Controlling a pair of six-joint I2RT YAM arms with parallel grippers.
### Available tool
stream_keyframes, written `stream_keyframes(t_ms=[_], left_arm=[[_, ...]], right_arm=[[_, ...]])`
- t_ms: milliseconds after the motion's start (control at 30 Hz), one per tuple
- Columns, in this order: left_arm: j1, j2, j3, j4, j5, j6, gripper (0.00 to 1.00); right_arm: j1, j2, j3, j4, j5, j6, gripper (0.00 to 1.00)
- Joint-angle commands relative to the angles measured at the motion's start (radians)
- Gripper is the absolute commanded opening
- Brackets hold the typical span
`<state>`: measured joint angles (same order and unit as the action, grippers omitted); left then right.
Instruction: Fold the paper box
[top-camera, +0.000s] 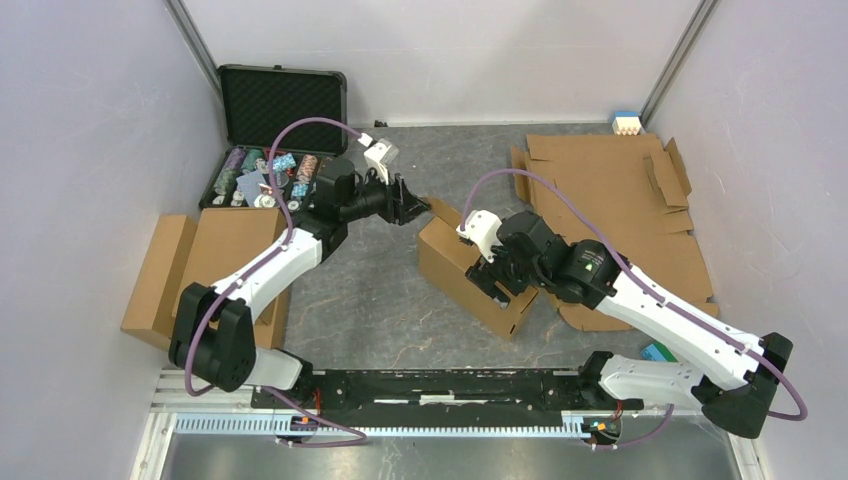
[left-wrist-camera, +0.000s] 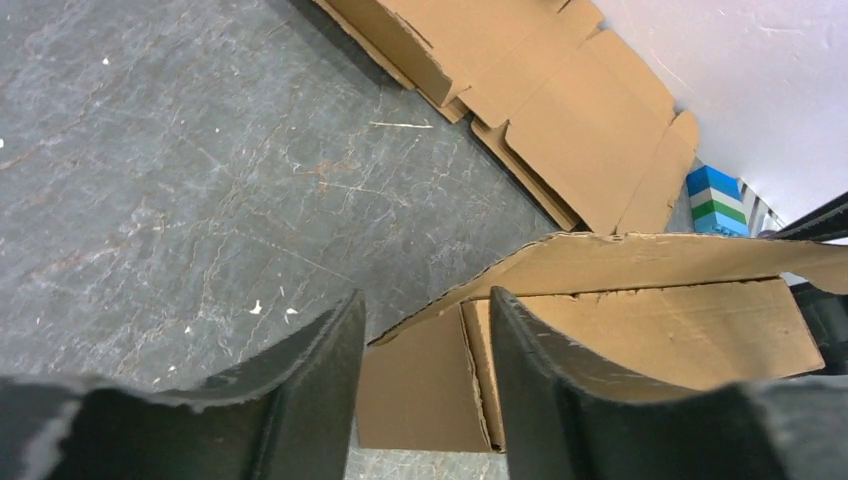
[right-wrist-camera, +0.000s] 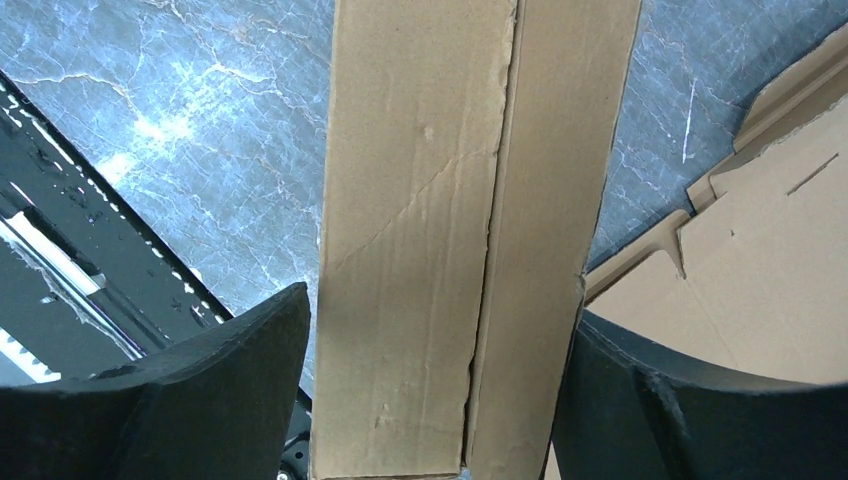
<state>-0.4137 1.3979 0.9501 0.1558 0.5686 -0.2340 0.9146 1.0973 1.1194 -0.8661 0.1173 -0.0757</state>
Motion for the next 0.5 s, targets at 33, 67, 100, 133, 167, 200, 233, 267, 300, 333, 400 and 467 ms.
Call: stream_keyframes(t_ms=[33, 67, 100, 133, 167, 200, 233, 267, 300, 333, 400, 467], left_arm=[[0.002, -0.048, -0.01, 0.037, 0.068, -0.002, 0.46], [0.002, -0.061, -0.022, 0.044, 0.066, -0.004, 0.42], [0.002, -0.074, -0.031, 0.051, 0.066, -0.004, 0.39], [0.001, -0.083, -0.039, 0.054, 0.065, -0.005, 0.34], [-0.001, -0.092, -0.043, 0.054, 0.064, -0.005, 0.29], [-0.004, -0.099, -0.047, 0.051, 0.058, -0.007, 0.28], [-0.007, -0.107, -0.051, 0.045, 0.052, -0.006, 0.28], [-0.012, -0.109, -0.052, 0.038, 0.045, -0.003, 0.28], [-0.016, -0.112, -0.053, 0.031, 0.041, 0.001, 0.28], [-0.02, -0.113, -0.052, 0.024, 0.036, 0.003, 0.27], [-0.031, -0.115, -0.049, 0.006, 0.032, 0.01, 0.24], [-0.048, -0.117, -0.045, -0.011, 0.027, 0.016, 0.18]], right_arm=[[0.003, 0.007, -0.001, 0.004, 0.02, 0.006, 0.83], [0.003, 0.011, -0.001, 0.006, 0.02, 0.007, 0.83], [0.002, 0.013, -0.001, 0.006, 0.019, 0.007, 0.83], [0.003, 0.016, -0.001, 0.007, 0.02, 0.007, 0.83], [0.003, 0.019, 0.001, 0.007, 0.023, 0.007, 0.83], [0.003, 0.023, 0.002, 0.006, 0.027, 0.009, 0.83], [0.002, 0.022, 0.004, 0.006, 0.029, 0.01, 0.83], [0.003, 0.024, 0.006, 0.007, 0.028, 0.009, 0.82], [0.003, 0.025, 0.009, 0.005, 0.027, 0.011, 0.82], [0.002, 0.026, 0.011, 0.004, 0.026, 0.012, 0.82], [0.003, 0.026, 0.013, 0.004, 0.027, 0.014, 0.82], [0.003, 0.026, 0.013, 0.004, 0.025, 0.016, 0.82]])
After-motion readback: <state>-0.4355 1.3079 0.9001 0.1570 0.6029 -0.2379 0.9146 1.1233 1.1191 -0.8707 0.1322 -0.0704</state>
